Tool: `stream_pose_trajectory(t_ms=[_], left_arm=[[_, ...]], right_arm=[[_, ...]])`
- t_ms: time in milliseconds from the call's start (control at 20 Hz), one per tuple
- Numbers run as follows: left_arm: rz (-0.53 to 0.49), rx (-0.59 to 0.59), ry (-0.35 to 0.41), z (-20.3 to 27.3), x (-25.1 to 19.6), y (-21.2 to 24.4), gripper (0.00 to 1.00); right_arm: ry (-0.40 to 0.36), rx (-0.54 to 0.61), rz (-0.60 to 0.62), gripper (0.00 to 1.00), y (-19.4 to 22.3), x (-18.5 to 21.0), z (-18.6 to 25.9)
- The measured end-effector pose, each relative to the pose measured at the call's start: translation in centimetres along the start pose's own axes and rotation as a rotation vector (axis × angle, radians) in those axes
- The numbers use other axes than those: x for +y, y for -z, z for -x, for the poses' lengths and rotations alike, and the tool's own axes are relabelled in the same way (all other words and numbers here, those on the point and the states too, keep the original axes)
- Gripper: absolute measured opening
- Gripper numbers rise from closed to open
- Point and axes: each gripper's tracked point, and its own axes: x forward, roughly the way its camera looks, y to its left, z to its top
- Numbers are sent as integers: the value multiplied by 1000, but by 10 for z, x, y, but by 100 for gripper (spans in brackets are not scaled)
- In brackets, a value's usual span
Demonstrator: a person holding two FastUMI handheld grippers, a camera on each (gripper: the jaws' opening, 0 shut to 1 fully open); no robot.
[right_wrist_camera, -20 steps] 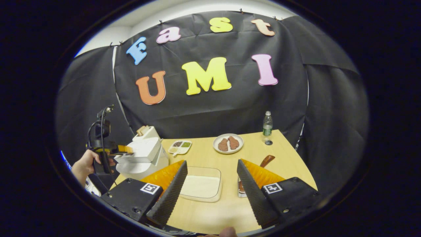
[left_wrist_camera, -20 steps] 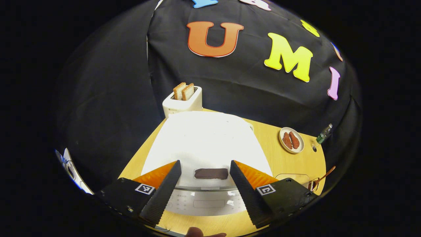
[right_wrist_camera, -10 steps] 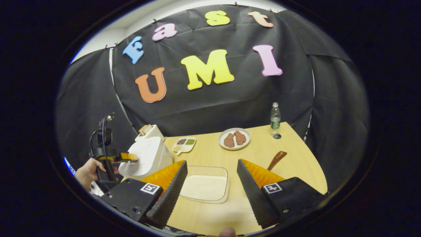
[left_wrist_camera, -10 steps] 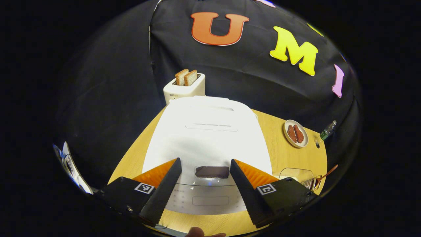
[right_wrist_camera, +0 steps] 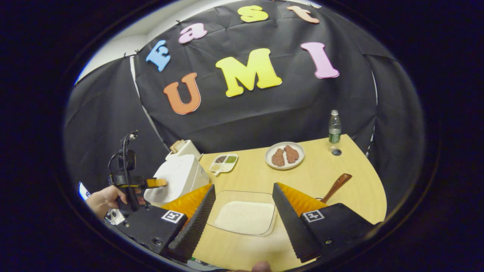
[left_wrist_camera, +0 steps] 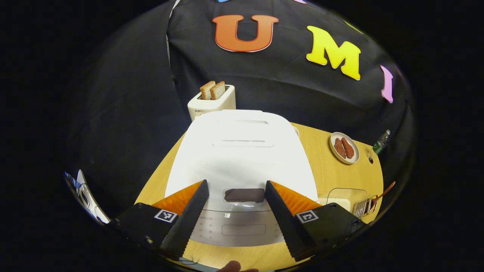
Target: Close the left gripper, press the button to open the rice cooker; take a wooden spoon from the chopstick holder with the right hand, scoop a spoonful of rice and pour it into the rice cooker, then put the wooden spoon back into the chopstick holder.
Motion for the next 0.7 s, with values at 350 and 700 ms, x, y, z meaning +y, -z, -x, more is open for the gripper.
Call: stream_pose_trajectory(t_ms=[350,700], left_arm=[[33,-58,-34,4,-3,-8,96],[48,-193,-6,61,-16,-21,95]], right_arm=[[-86,43,-1,99,0,-10,-15],[-47,-43,33,96,-9,-6,5]])
